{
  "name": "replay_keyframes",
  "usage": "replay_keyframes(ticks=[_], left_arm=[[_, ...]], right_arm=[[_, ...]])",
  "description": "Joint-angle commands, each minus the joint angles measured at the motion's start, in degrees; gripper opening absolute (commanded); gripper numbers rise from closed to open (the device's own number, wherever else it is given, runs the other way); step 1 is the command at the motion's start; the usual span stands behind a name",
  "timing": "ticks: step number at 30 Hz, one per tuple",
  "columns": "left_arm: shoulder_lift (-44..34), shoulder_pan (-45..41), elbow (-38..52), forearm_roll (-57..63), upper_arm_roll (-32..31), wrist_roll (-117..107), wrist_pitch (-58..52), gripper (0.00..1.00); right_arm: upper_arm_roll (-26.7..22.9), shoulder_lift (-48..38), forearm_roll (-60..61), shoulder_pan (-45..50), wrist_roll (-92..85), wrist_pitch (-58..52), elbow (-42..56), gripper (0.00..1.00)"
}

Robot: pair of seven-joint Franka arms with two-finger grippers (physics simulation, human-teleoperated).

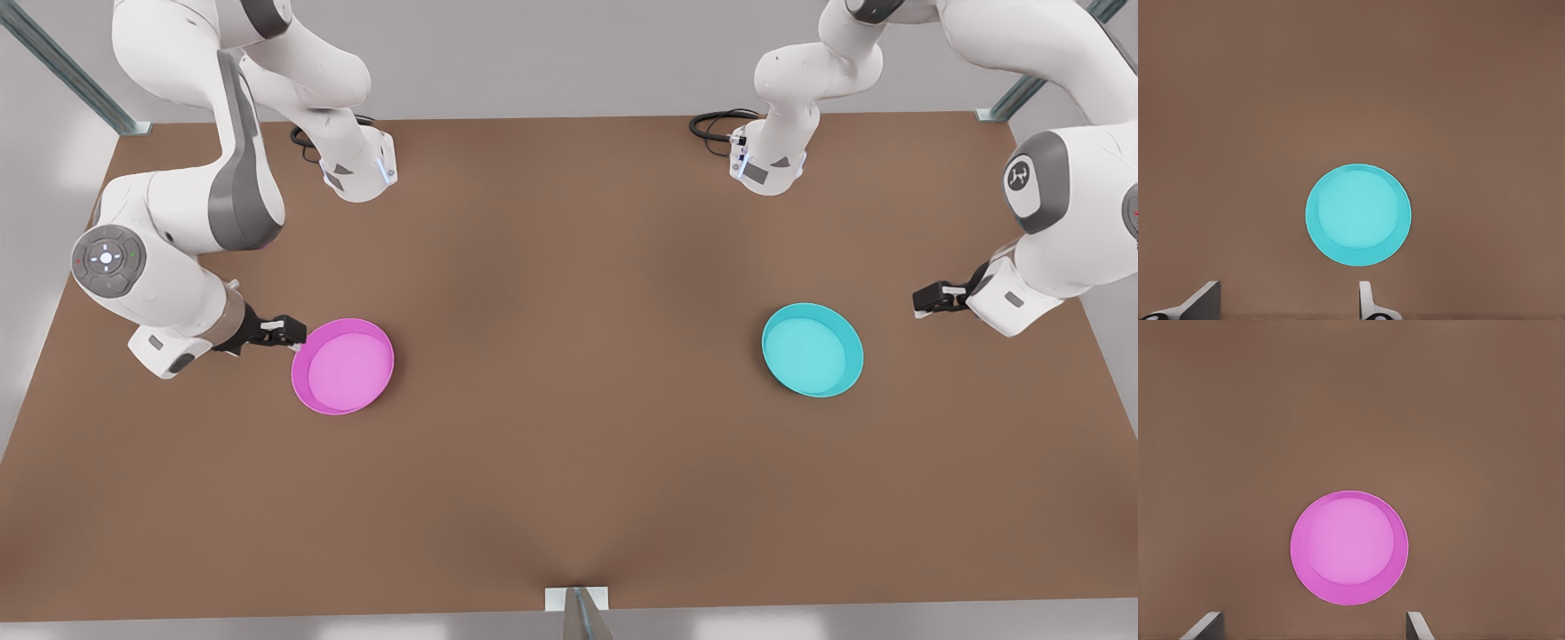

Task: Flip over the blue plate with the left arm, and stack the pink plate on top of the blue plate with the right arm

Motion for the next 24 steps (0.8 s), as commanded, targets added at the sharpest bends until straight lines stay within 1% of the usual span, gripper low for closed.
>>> replay_keyframes(ticks=[1,2,3,4,5,6,7,8,9,11,14,16,18,21,24], left_arm=[[0.00,0.00,-0.03,0.01,0.00,0.00,0.00,1.00],[0.08,0.52,-0.03,-0.34,0.09,0.00,-0.09,1.00],[1.74,3.76,-0.12,-3.48,0.09,0.35,-0.61,1.00],[4.99,8.24,-0.12,-8.31,0.00,1.92,-0.62,1.00],[11.23,12.47,-0.12,-10.88,0.00,8.77,0.87,1.00],[14.40,14.32,-1.08,-15.95,0.00,12.81,3.24,1.00],[15.11,15.29,-8.09,-19.06,0.09,18.26,12.45,1.00],[15.03,15.29,-13.47,-22.30,0.09,19.95,17.49,1.00],[15.03,15.38,-17.25,-24.94,1.49,23.19,20.38,1.00],[15.55,16.08,-23.06,-26.18,1.67,29.53,28.38,1.00],[16.08,16.08,-28.77,-26.35,1.58,35.86,36.74,1.00],[16.08,15.73,-30.26,-26.35,1.58,35.95,37.18,1.00],[16.17,14.50,-31.67,-26.44,1.32,35.95,37.79,1.00],[17.13,14.24,-32.02,-26.44,1.23,35.95,37.79,1.00],[18.45,14.24,-31.94,-26.27,1.23,36.03,38.06,1.00]], right_arm=[[0.00,0.00,-0.13,0.02,-0.04,-0.03,0.00,1.00],[0.00,0.00,0.13,0.02,-0.04,-0.03,0.00,1.00],[0.00,0.52,0.22,0.02,-0.30,-0.03,0.00,1.00],[0.00,0.52,0.14,-0.68,-0.74,-0.12,0.00,1.00],[0.00,0.61,-0.13,-1.04,-0.74,-0.29,-0.17,1.00],[0.00,0.61,0.05,-0.95,-0.13,-1.61,-0.26,1.00],[-0.09,1.48,-0.13,-1.21,-0.04,-1.79,-0.44,1.00],[-0.35,2.98,-0.22,-1.13,0.05,-1.79,-0.26,1.00],[-0.35,3.77,-0.66,-0.95,0.14,-1.53,-0.35,1.00],[-0.35,7.20,0.22,-1.30,0.05,-0.91,-0.09,1.00],[-0.26,7.12,0.13,-1.48,0.22,-0.91,0.00,1.00],[-0.35,7.20,0.05,-1.57,0.22,-0.56,0.79,1.00],[-0.09,9.75,2.86,-2.71,0.05,6.56,0.88,1.00],[-0.09,11.07,3.47,-2.36,0.40,7.35,0.88,1.00],[-0.26,11.25,3.39,-2.09,5.06,7.35,0.88,1.00]])
